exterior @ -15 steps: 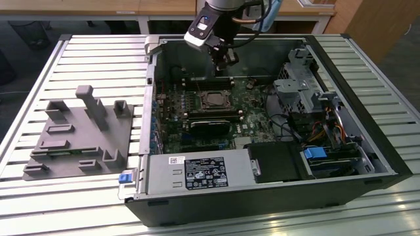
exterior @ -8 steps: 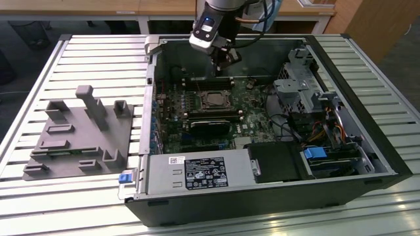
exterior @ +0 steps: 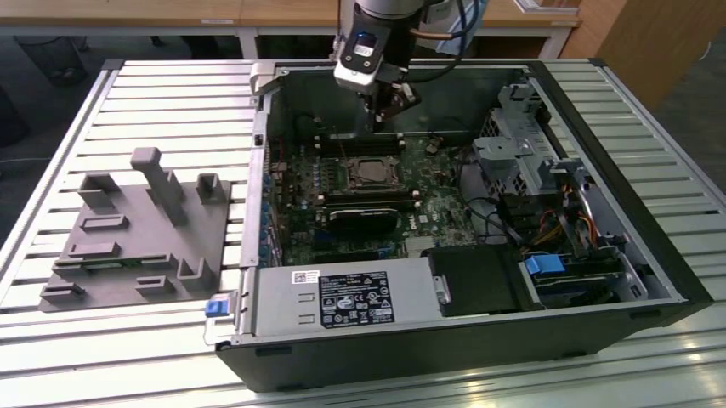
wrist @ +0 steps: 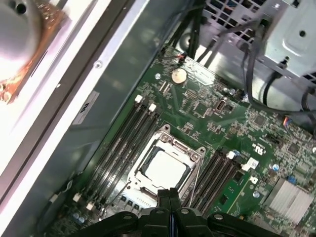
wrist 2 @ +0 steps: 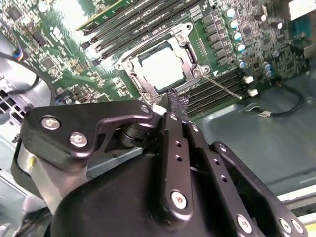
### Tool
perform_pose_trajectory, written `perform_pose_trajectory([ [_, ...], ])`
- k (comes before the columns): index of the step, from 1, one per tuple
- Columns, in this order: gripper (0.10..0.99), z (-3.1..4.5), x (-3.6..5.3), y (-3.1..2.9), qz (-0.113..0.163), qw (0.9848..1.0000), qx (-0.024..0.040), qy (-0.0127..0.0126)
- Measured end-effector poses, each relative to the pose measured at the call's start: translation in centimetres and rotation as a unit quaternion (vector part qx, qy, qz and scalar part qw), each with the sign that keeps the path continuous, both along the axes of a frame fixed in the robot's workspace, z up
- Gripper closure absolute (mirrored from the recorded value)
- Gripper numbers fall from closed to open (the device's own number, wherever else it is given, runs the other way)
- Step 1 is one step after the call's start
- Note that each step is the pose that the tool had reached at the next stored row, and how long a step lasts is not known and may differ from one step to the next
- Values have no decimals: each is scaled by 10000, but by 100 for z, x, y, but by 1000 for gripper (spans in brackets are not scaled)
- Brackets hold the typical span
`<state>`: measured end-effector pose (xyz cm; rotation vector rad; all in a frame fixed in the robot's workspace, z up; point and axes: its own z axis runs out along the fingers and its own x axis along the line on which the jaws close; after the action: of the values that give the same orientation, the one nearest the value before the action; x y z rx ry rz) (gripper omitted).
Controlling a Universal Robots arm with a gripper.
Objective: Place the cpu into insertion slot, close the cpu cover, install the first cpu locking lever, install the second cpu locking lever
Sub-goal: 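Install the first cpu locking lever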
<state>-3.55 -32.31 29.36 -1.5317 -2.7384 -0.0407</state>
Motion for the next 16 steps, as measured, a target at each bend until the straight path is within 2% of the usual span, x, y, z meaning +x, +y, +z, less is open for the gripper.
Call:
perform_pose_trajectory([
  [4, 980, 0, 0, 0, 218, 9998, 0, 0],
  [7, 980, 0, 0, 0, 473, 9989, -1, 0],
  [10, 980, -2, 0, 0, 742, 9972, 0, 0],
  [13, 980, -2, 0, 0, 876, 9962, 0, 0],
  [16, 980, -2, 0, 0, 1138, 9935, 0, 0],
])
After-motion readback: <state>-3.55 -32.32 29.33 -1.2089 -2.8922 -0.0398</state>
